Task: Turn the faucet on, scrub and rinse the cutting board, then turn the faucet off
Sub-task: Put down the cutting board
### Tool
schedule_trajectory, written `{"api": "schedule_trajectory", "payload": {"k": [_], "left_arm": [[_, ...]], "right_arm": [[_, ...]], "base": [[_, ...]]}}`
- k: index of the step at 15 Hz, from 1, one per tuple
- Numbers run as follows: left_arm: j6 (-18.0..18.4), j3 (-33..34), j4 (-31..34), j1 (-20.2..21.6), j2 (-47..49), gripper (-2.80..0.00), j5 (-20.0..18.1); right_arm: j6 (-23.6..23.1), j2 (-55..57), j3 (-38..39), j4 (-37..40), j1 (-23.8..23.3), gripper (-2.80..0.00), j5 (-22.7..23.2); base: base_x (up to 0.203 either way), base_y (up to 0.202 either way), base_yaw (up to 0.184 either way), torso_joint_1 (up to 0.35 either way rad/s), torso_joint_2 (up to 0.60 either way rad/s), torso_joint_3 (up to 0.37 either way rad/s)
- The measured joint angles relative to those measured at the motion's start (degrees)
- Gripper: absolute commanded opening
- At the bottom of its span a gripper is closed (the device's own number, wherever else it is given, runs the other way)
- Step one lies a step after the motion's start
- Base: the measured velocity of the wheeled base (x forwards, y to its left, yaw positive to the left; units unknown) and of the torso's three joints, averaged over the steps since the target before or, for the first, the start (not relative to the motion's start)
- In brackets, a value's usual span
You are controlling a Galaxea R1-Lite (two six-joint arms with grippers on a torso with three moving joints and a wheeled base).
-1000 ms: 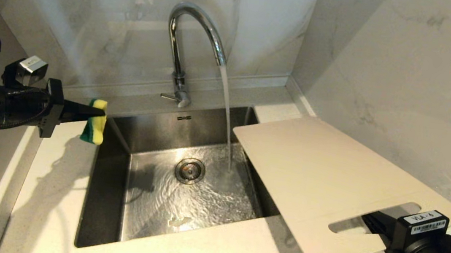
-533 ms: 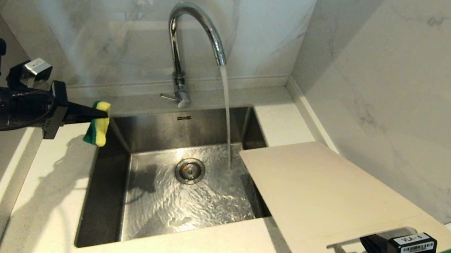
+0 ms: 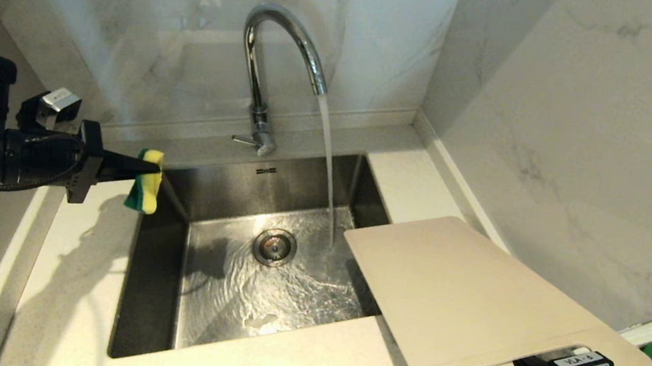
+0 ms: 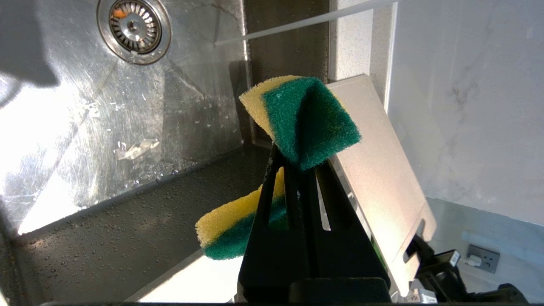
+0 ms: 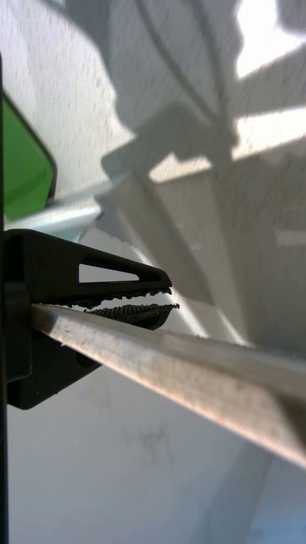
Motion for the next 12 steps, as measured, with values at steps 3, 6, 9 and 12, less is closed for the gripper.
{"api": "schedule_trajectory", "payload": {"k": [3,6,9,12], "left_arm": [[0.0,0.0,0.0,-0.9,0.4,-2.80,0.0],[0.0,-0.5,-0.2,-1.1,0.7,-2.80,0.2],[0.0,-1.5,-0.2,-1.2,1.2,-2.80,0.0],[-0.2,-2.7,-0.1,-1.2,1.4,-2.80,-0.1]], "right_arm": [[5.3,1.3,2.0,2.5,0.0,-2.80,0.4],[8.6,3.0,2.4,6.8,0.0,-2.80,3.9],[9.9,6.2,2.4,7.1,-0.1,-2.80,9.4],[10.0,10.7,1.6,7.2,0.0,-2.80,14.5]], "base": [[0.000,0.000,0.000,0.000,0.00,0.000],[0.000,0.000,0.000,0.000,0.00,0.000],[0.000,0.000,0.000,0.000,0.00,0.000],[0.000,0.000,0.000,0.000,0.00,0.000]]}}
